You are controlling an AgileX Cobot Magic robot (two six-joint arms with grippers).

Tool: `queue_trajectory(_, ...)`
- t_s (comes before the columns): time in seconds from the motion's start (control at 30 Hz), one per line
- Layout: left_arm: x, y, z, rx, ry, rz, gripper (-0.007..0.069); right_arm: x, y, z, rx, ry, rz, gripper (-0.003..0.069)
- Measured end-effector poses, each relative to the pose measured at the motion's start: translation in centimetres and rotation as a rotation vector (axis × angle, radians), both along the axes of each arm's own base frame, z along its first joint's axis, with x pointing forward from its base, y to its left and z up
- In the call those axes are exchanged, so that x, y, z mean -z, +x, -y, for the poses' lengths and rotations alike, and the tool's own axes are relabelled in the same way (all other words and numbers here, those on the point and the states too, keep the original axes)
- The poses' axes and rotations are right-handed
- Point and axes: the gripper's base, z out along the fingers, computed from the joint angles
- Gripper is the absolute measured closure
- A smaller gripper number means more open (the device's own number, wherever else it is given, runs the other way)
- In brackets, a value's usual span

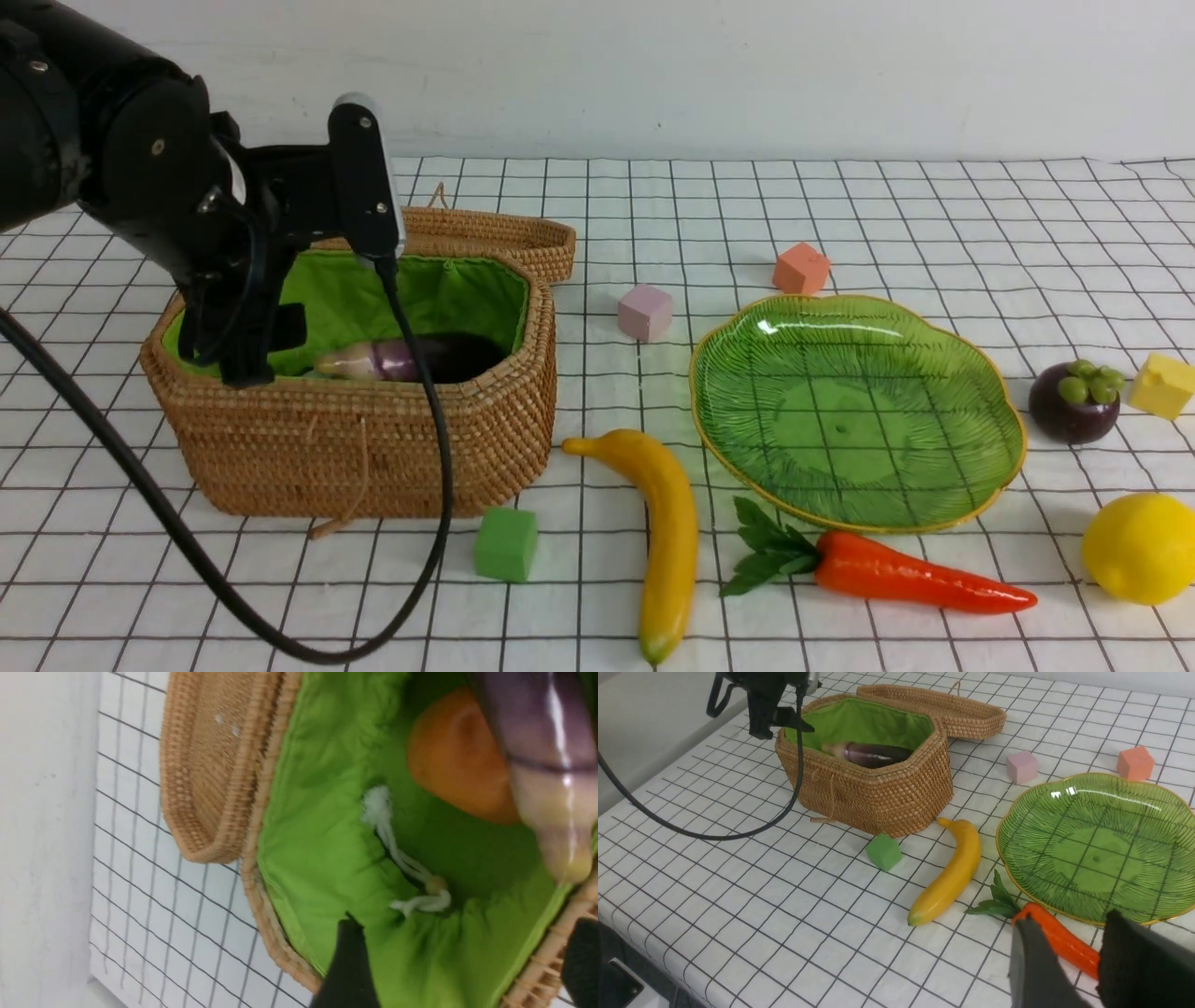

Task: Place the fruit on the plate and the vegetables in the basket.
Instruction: Use the left arm to grab an eggplant and put it into the left basket, then use the left arm to grab a banana and put it into the right plate

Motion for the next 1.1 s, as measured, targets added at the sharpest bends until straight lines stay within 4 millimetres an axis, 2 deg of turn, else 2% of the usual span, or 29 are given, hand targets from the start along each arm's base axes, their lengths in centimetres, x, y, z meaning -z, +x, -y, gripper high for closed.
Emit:
queue_trajectory(0.17,0.2,-0.4,0.0,-0.054,-0.044,-0.040,0.0050,0.0,0.0,0.0,0.000,0.002,0.002,0.0424)
queue_trajectory(0.23,0.0,-0.7,0.3,-0.136,-0.164,-0.051,0.0074,0.0,0.0,0.0,-0.001,0.002,0.004,0.0424)
queue_trajectory(0.3,-0.8,-1.5,1.3,-0.273,-0.377,-0.070,0.0146,0.0,0.0,0.0,-0.001,0.002,0.004,0.0424)
queue_trajectory(0.33,-0.8,-1.6,1.4,-0.285,-0.396,-0.072,0.0146,0.0,0.0,0.0,-0.001,0.002,0.004,0.0424)
queue_trajectory(0.4,-2.1,-3.4,3.8,-0.426,-0.636,-0.116,0.0311,0.0,0.0,0.0,-0.001,0.002,0.004,0.0424)
queue_trajectory(0.43,-2.3,-4.2,5.0,-0.461,-0.696,-0.143,0.0366,0.0,0.0,0.0,-0.001,0.002,0.004,0.0424)
queue_trajectory(0.47,-2.4,-4.2,5.0,-0.461,-0.696,-0.143,0.0379,0.0,0.0,0.0,-0.001,0.002,0.004,0.0424)
queue_trajectory(0.5,-2.7,-6.1,7.5,-0.502,-0.763,-0.208,0.0493,0.0,0.0,0.0,-0.001,0.000,0.002,0.0424)
queue_trajectory(0.53,-2.5,-7.2,9.0,-0.519,-0.779,-0.252,0.0559,0.0,0.0,0.0,0.000,-0.005,-0.003,0.0424)
queue_trajectory(0.57,-2.4,-8.1,10.2,-0.528,-0.786,-0.285,0.0609,0.1,0.0,0.0,0.000,-0.012,-0.011,0.0424)
queue_trajectory(0.6,-2.4,-8.6,10.8,-0.531,-0.791,-0.300,0.0616,0.2,0.0,0.1,0.001,-0.013,-0.014,0.0424)
queue_trajectory(0.63,-1.8,-10.0,12.7,-0.546,-0.785,-0.357,0.0638,0.3,-0.1,0.1,0.005,-0.021,-0.031,0.0424)
queue_trajectory(0.73,0.0,-11.7,16.2,-0.565,-0.765,-0.438,0.0638,0.6,-0.2,0.2,0.013,-0.035,-0.066,0.0424)
queue_trajectory(0.83,2.6,-11.6,18.8,-0.589,-0.715,-0.483,0.0603,0.8,-0.2,0.3,0.015,-0.050,-0.087,0.0424)
queue_trajectory(0.93,5.7,-10.0,20.5,-0.621,-0.651,-0.486,0.0493,1.0,-0.3,0.4,0.019,-0.065,-0.109,0.0424)
queue_trajectory(1.1,10.1,-7.9,22.2,-0.659,-0.558,-0.439,0.0246,1.5,-0.5,0.6,0.029,-0.099,-0.163,0.0424)
